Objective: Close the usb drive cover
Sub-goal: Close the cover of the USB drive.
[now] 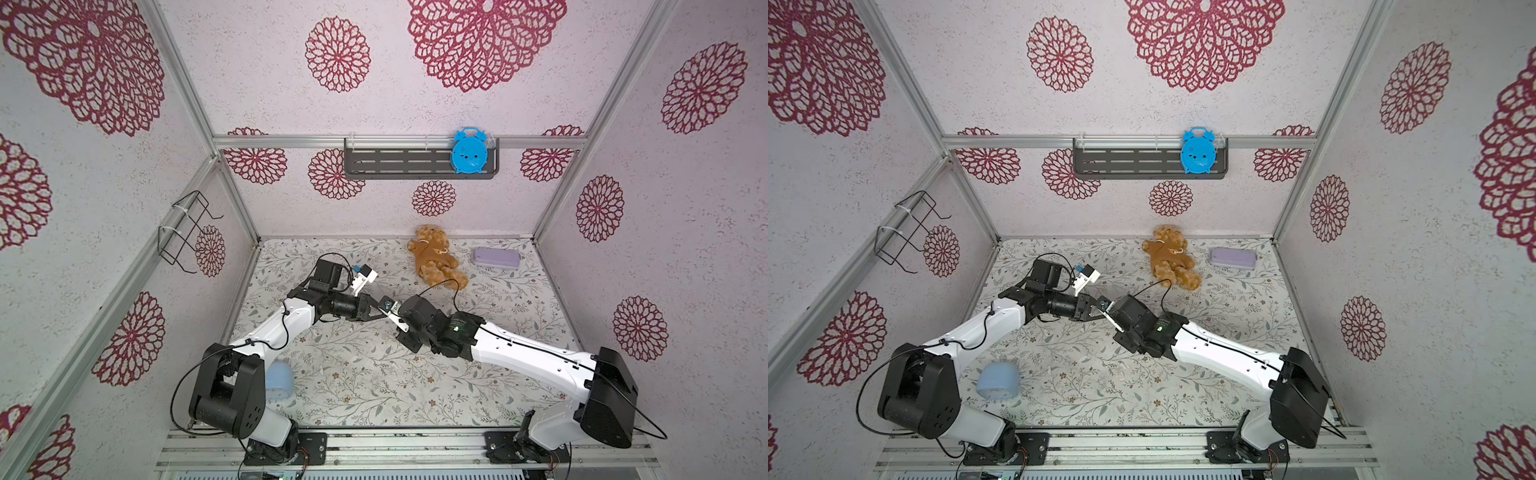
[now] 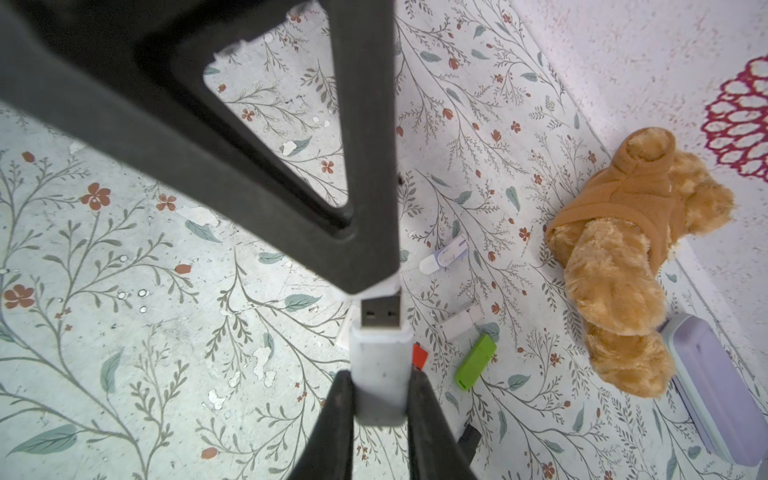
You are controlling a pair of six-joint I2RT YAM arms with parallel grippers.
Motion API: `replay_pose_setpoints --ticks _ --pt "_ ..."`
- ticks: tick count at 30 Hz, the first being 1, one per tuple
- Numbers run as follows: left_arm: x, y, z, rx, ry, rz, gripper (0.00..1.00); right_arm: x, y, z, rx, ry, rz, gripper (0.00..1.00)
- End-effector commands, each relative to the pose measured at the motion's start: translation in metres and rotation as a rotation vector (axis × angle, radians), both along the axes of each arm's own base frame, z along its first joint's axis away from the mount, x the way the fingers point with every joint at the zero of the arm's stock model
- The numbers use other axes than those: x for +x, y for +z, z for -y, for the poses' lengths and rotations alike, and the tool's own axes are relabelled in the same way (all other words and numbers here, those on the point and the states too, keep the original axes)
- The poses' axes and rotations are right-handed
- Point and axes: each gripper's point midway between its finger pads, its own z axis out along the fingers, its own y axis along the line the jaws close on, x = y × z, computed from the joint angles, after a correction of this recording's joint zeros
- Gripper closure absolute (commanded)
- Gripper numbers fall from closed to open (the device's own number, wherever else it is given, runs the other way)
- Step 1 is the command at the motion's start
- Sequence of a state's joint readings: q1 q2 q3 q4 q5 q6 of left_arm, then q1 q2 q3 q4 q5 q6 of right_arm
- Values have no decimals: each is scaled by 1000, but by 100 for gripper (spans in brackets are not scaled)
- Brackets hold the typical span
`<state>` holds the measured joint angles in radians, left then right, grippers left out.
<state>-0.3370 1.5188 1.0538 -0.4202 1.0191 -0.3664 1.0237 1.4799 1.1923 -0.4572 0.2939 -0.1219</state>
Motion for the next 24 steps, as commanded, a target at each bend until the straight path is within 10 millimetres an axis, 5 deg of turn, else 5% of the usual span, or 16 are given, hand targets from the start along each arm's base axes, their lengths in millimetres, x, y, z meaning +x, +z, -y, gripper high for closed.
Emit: replay_pose_setpoints --ticks 1,14,24 --pt "0 5 4 -19 -22 19 90 4 31 -12 88 11 47 86" --pt "-2 3 5 -29 -36 14 90 5 40 -17 124 28 63 86" --pt "-16 -3 10 -16 -104 -16 90 11 76 -33 191 88 148 86"
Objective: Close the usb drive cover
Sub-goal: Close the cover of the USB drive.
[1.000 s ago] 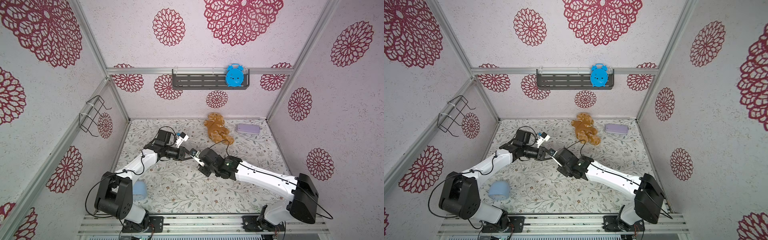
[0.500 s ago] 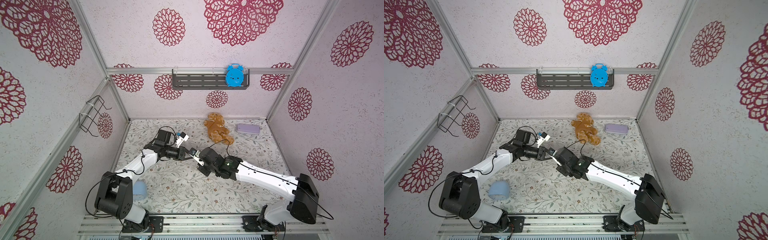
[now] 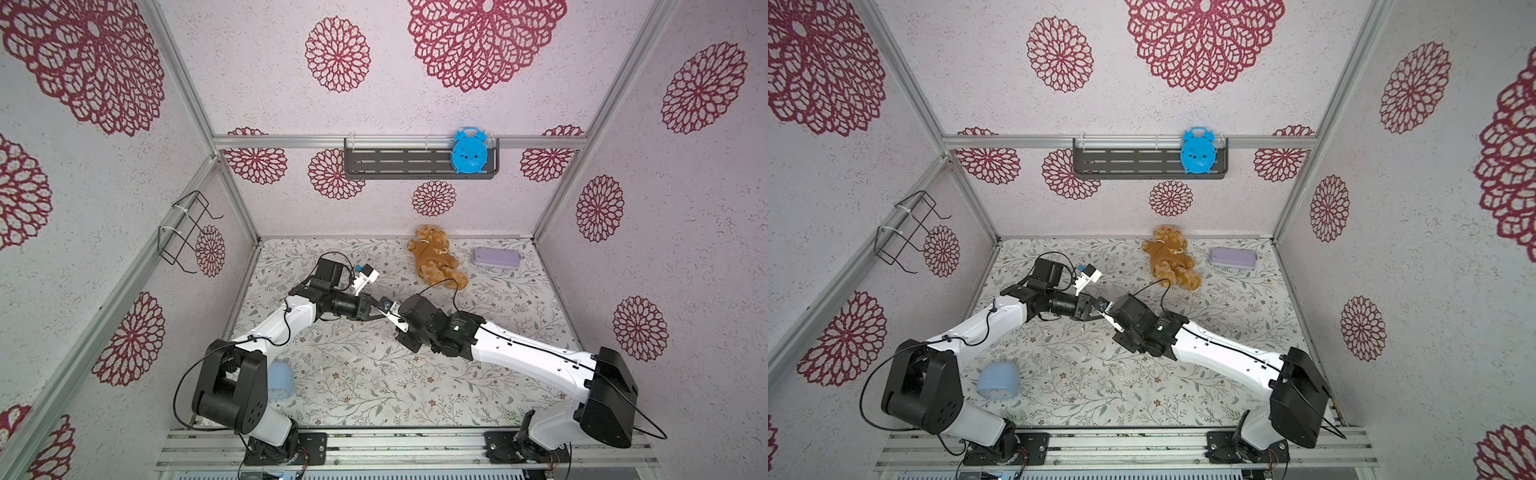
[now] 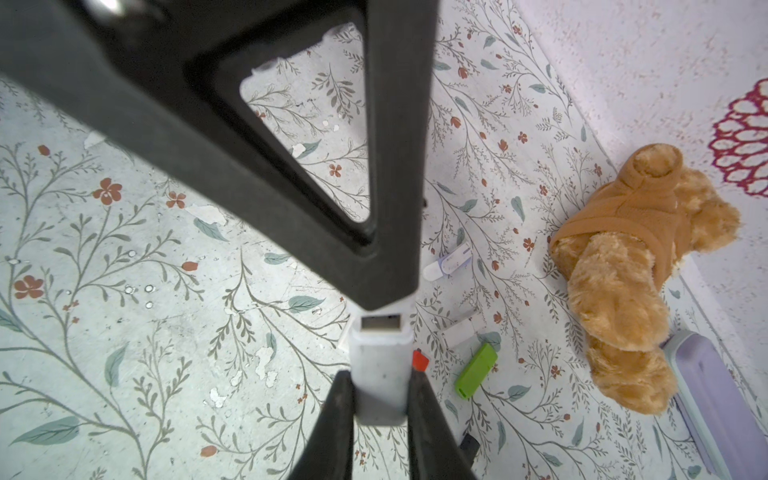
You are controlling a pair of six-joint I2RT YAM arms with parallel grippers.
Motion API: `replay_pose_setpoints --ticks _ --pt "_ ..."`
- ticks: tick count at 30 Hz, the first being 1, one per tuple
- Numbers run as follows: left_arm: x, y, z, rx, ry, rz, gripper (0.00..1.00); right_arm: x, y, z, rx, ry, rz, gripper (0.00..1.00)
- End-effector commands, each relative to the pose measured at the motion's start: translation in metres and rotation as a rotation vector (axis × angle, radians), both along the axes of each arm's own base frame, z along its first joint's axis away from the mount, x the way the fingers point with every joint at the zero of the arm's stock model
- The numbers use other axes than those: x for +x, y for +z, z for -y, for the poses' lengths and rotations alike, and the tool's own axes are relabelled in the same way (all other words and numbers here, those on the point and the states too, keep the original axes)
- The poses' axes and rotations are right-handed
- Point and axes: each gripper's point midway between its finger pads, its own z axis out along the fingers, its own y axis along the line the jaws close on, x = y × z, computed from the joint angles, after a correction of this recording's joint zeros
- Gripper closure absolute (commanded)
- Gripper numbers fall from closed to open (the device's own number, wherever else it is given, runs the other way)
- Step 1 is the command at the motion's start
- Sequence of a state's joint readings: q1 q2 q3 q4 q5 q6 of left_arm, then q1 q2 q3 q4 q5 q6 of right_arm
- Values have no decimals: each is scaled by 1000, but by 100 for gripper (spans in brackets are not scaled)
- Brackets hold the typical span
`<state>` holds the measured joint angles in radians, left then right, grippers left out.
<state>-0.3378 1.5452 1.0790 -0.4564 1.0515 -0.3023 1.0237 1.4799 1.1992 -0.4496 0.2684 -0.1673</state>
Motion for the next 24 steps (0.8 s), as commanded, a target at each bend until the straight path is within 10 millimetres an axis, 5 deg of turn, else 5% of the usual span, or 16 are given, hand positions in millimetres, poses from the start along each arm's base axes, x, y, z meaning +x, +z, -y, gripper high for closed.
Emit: replay_pose_setpoints --ticks 1,13,24 --pt "-13 -3 7 -3 -56 -28 90 12 75 -29 203 45 135 86" --pt "-11 5 11 -29 -56 -24 90 13 83 -28 228 63 187 88" --pt "-25 -5 21 -34 -103 -66 92 15 130 -58 378 136 244 90"
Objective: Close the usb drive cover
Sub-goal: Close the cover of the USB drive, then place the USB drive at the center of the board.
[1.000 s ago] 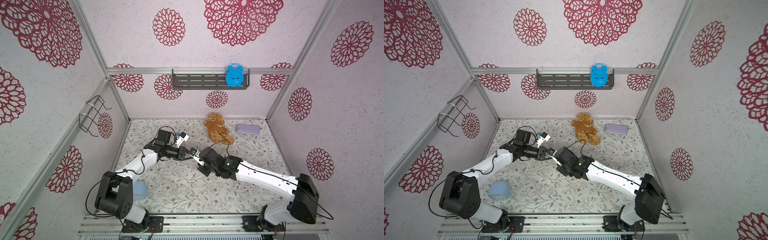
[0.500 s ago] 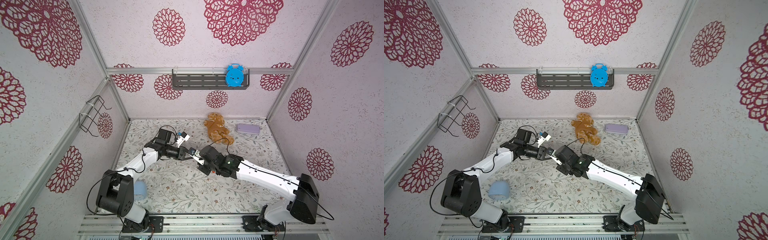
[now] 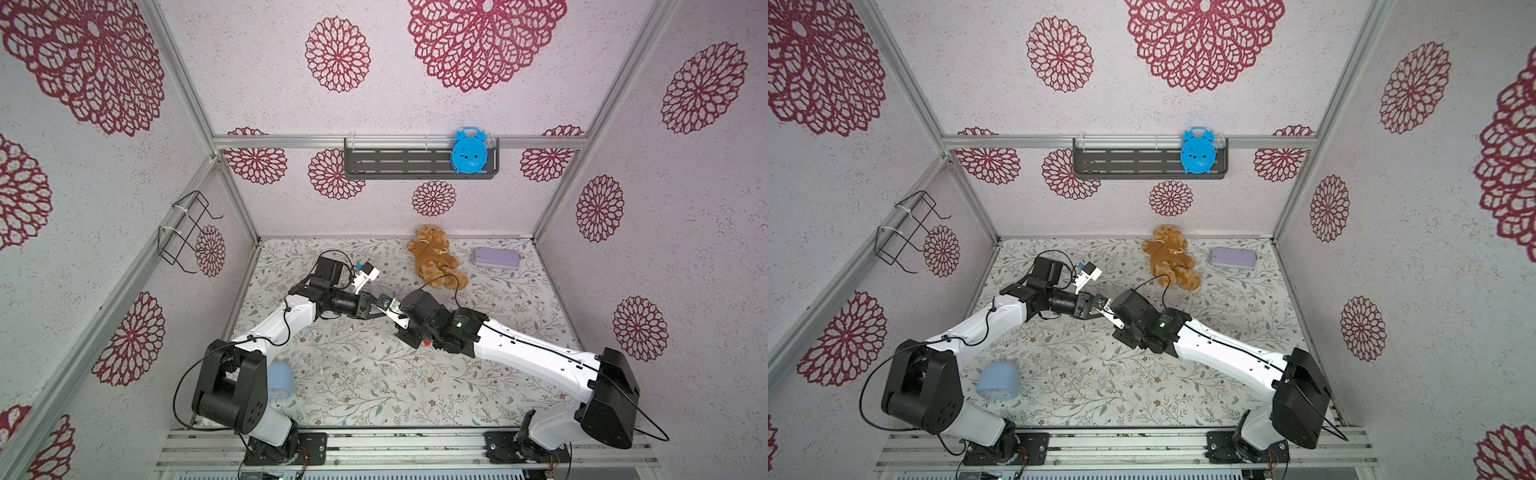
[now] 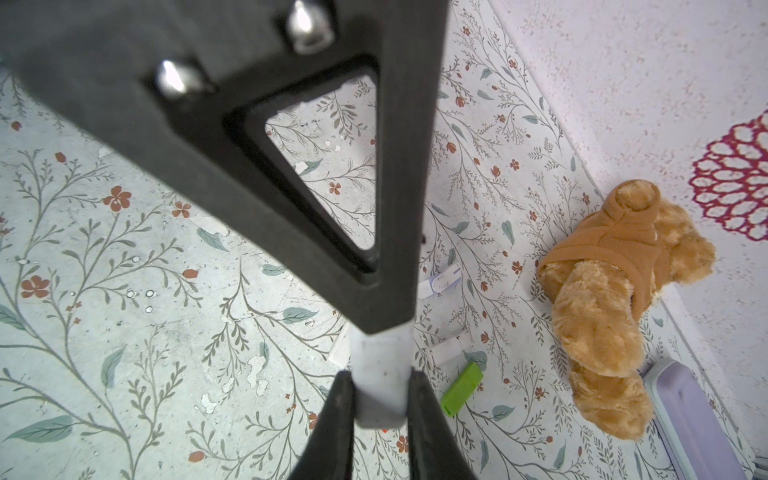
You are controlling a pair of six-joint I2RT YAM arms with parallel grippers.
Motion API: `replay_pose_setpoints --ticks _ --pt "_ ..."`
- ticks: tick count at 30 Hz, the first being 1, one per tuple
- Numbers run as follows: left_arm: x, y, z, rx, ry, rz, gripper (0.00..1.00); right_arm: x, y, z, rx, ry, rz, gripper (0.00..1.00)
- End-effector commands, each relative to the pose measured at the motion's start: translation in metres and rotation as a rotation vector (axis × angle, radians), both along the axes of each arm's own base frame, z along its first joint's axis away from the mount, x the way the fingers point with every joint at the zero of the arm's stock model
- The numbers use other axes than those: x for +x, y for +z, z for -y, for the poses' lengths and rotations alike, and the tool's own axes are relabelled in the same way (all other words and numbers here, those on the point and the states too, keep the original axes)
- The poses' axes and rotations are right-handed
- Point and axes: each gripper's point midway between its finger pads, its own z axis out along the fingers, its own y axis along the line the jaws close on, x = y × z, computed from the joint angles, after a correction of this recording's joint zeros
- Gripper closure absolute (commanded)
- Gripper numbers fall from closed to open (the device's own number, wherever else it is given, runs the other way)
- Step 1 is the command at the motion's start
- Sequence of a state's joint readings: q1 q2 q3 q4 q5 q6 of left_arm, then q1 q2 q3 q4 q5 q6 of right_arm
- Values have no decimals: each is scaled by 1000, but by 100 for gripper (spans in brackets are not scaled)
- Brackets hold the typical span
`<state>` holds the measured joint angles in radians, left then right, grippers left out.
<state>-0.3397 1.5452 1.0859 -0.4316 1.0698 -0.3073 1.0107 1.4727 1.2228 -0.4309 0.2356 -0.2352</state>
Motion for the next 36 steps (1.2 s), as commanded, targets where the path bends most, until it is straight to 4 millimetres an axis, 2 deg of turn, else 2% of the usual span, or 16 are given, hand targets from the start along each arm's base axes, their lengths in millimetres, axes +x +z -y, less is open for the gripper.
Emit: replay_pose_setpoints --ticks 1,7,11,16,18,21,22,24,25,27,31,33,36 --pt "-27 -15 18 1 -92 -89 92 11 117 -51 370 85 201 90" --pt "-28 -37 14 130 -86 -107 92 3 132 -42 439 83 216 91" --pt "-24 -29 22 70 -72 -101 93 3 139 -34 469 58 225 92" --pt "-17 -23 25 73 -46 -73 91 7 118 -25 411 10 204 92" --pt "-9 -16 23 82 -3 -26 89 8 99 -14 362 -32 184 92" --pt "8 5 18 50 80 37 85 3 69 7 304 -94 132 92" --pt "14 10 15 46 113 55 74 0 56 16 282 -122 112 92" --pt "24 24 11 29 166 104 64 -8 38 29 269 -161 55 92" --pt "27 27 8 29 186 118 52 -12 29 34 268 -171 34 92" --pt "28 37 5 11 201 152 44 -19 10 47 265 -210 -8 92" --pt "36 34 -12 70 307 199 33 -30 -26 63 272 -274 -85 91" --pt "41 31 -27 107 395 230 31 -36 -51 67 258 -306 -162 91" --pt "46 32 -53 167 536 295 19 -44 -88 71 228 -367 -271 91"
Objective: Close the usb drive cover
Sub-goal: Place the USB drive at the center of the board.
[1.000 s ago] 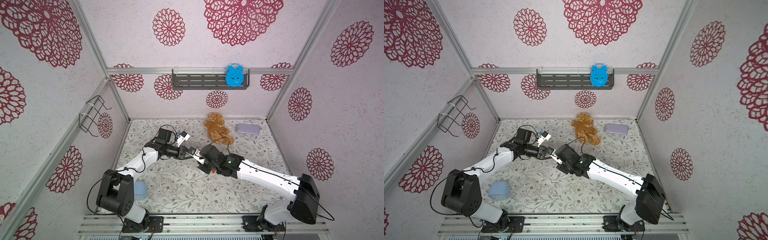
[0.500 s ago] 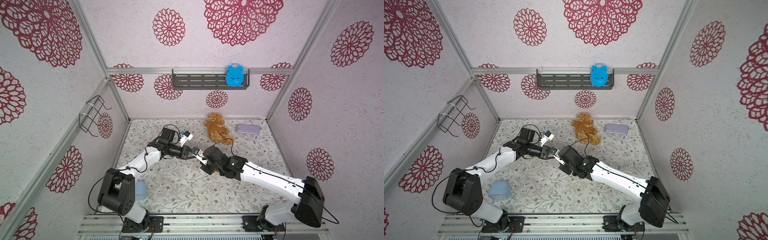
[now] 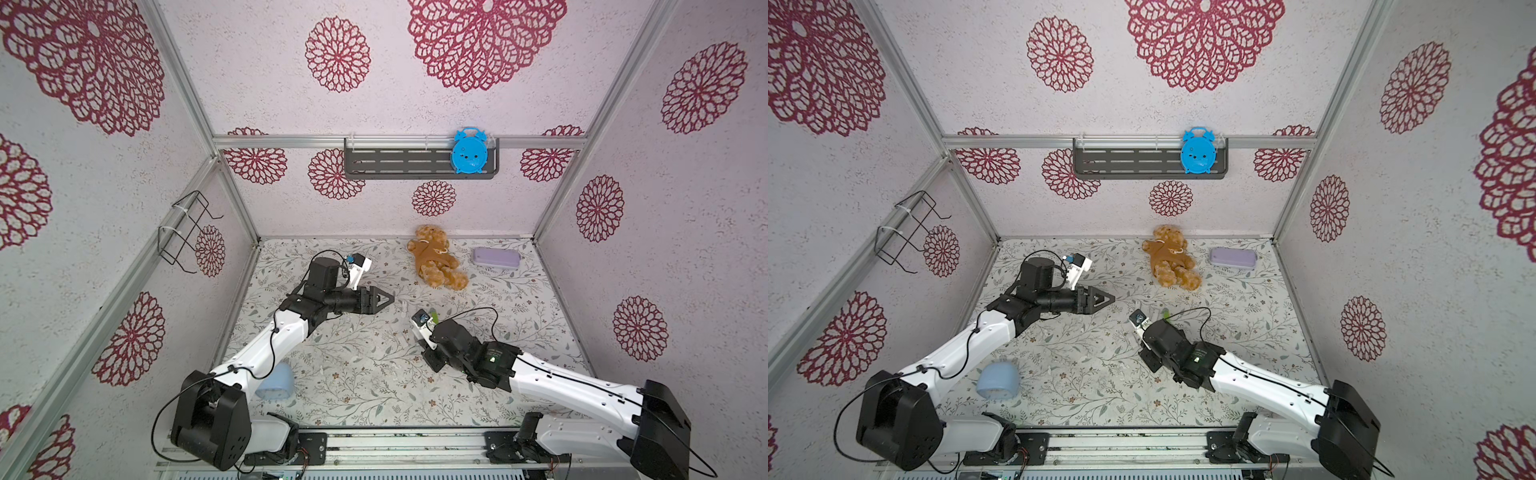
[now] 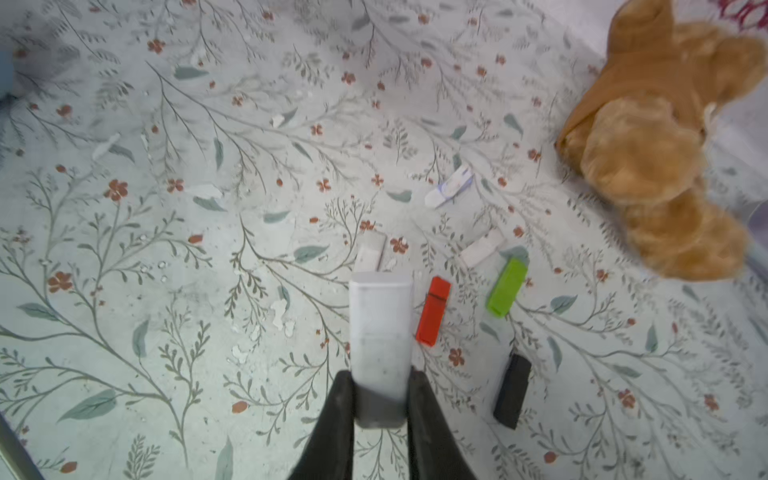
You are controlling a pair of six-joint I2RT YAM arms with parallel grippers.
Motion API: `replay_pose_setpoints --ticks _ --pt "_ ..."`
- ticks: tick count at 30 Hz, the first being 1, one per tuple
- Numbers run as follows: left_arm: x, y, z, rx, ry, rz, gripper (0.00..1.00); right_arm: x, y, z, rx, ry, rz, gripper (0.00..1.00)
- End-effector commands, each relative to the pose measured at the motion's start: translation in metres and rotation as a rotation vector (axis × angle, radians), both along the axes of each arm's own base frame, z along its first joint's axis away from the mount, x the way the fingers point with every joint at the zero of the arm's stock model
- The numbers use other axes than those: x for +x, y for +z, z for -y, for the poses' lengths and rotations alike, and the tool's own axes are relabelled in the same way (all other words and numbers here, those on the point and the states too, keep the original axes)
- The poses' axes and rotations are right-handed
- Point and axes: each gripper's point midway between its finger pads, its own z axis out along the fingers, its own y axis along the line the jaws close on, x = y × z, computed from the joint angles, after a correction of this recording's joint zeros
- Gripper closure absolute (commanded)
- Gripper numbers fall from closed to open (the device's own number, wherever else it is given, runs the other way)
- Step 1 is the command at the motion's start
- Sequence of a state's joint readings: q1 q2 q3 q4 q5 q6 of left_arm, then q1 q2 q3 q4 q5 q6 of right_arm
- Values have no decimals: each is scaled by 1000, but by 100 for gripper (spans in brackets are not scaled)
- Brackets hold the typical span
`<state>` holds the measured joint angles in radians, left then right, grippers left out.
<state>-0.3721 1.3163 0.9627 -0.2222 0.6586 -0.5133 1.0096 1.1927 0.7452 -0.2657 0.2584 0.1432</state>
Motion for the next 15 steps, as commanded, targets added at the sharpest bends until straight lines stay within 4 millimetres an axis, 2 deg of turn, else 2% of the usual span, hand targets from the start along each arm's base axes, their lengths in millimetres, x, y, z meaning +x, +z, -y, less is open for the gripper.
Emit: replay_pose_setpoints --ticks 1,4,5,8,11,15 --pt "19 8 -36 70 219 116 17 -5 -27 1 41 -106 -134 91" --pt "18 14 -62 126 344 191 0 -11 -54 2 -9 -114 -228 90" --pt "17 16 -70 144 380 215 3 -12 -63 2 -25 -117 -258 89" --pt "14 19 -93 196 482 276 3 -13 -83 -2 -57 -113 -317 89" --pt "11 20 -119 262 594 323 3 -13 -97 -5 -81 -118 -361 87" --pt "9 21 -151 324 748 385 3 -11 -106 -4 -123 -128 -383 78"
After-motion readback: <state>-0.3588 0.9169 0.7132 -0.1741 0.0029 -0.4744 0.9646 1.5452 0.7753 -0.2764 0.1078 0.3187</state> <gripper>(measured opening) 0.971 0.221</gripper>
